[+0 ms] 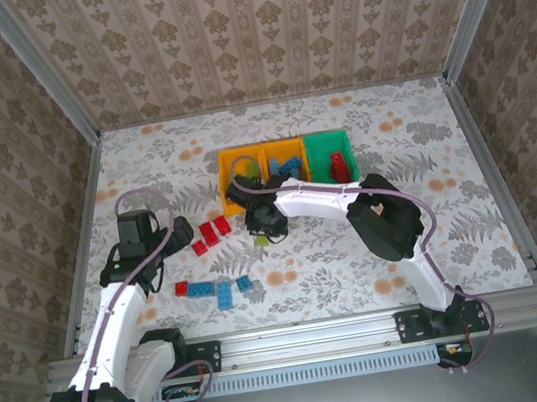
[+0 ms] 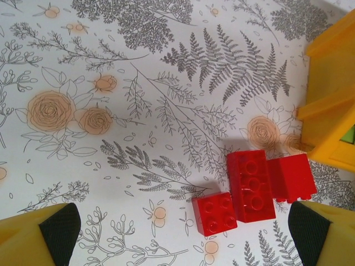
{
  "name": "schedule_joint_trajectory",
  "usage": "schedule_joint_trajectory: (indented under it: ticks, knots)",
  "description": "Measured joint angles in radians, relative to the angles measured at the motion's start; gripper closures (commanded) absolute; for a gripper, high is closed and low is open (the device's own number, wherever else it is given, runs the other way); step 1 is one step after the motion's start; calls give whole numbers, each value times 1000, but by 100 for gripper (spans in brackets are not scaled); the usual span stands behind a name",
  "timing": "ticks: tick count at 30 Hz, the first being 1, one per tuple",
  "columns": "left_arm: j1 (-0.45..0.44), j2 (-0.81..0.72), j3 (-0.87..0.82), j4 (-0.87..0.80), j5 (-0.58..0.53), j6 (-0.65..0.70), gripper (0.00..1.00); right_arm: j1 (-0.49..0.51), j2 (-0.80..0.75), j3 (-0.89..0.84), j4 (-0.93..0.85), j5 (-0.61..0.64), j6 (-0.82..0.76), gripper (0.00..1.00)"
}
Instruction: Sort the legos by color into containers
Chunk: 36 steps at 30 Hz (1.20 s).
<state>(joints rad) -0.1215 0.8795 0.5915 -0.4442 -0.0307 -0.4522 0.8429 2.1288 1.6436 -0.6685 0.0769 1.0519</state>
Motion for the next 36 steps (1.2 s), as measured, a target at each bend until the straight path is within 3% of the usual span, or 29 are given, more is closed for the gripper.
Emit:
schedule_joint_trajectory:
  ticks: [11, 20, 24, 29, 36]
  knots:
    - [-10, 108, -20, 8, 63, -8, 0, -107, -56, 99, 128, 6, -151, 74]
    - [-102, 195, 18, 10, 63, -24, 2, -156, 80, 303, 144, -11, -193, 65]
    - [-107, 192, 21, -2, 49, -42, 3, -173, 140, 334, 138, -29, -198, 51]
    - [-143, 154, 21, -30, 34, -65, 3, -180, 147, 364, 145, -62, -219, 22]
    - [-245, 119, 14, -80, -23, -95, 2, -179, 111, 301, 194, -127, -271, 19]
